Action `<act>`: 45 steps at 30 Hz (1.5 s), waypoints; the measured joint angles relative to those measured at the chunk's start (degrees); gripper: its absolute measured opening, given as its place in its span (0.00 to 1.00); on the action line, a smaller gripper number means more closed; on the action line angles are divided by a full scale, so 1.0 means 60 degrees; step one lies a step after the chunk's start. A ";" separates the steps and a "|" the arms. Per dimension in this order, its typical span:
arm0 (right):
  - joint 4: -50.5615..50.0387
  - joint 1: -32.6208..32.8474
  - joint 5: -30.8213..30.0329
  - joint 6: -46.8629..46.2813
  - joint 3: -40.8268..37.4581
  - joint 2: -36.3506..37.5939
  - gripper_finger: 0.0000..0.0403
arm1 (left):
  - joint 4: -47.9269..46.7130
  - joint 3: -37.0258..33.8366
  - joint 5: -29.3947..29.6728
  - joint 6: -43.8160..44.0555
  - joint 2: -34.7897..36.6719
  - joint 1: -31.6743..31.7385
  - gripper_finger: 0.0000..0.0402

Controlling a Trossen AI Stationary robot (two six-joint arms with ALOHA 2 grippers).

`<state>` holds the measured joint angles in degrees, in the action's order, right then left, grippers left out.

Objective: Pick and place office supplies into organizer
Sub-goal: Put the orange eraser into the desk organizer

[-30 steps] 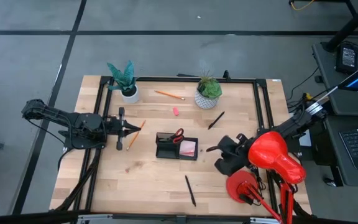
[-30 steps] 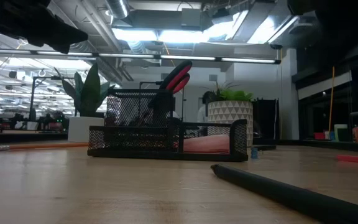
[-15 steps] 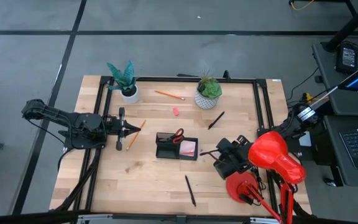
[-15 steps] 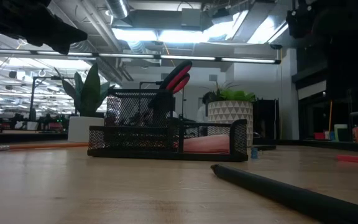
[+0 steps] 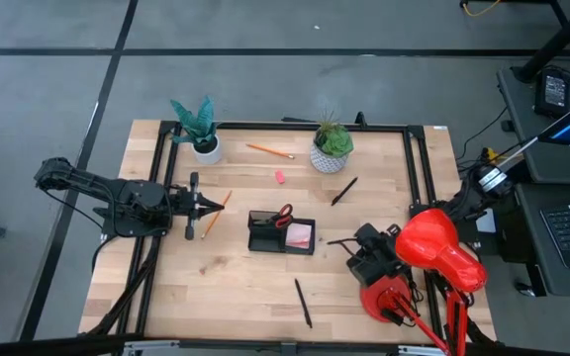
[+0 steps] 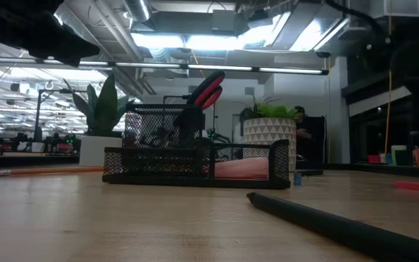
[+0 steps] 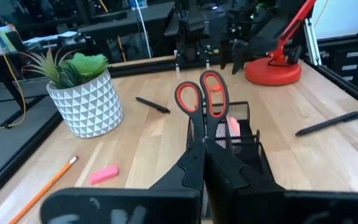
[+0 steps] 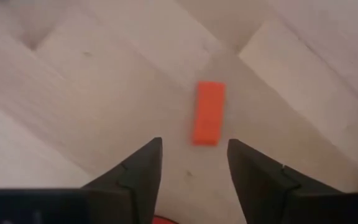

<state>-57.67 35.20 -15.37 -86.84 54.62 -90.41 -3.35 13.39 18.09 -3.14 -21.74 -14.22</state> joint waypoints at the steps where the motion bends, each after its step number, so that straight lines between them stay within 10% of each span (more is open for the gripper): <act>1: 0.0048 -0.0003 0.0010 -0.0020 -0.0099 0.0042 0.45 | 0.0003 0.0000 0.0000 0.0000 0.0000 0.0003 0.01; 26: 0.3082 -0.0627 0.0012 0.0050 -0.2504 0.0094 0.44 | 0.0022 0.0000 0.0143 -0.0102 0.0000 0.0003 0.01; 45: 0.3024 -0.0620 -0.0044 0.0074 -0.2502 0.0065 0.18 | 0.0224 0.0000 0.0634 -0.0099 0.0000 0.0007 0.00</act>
<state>-39.53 31.48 -15.64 -86.40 39.61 -90.01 -2.01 13.39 21.89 -3.73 -21.74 -14.17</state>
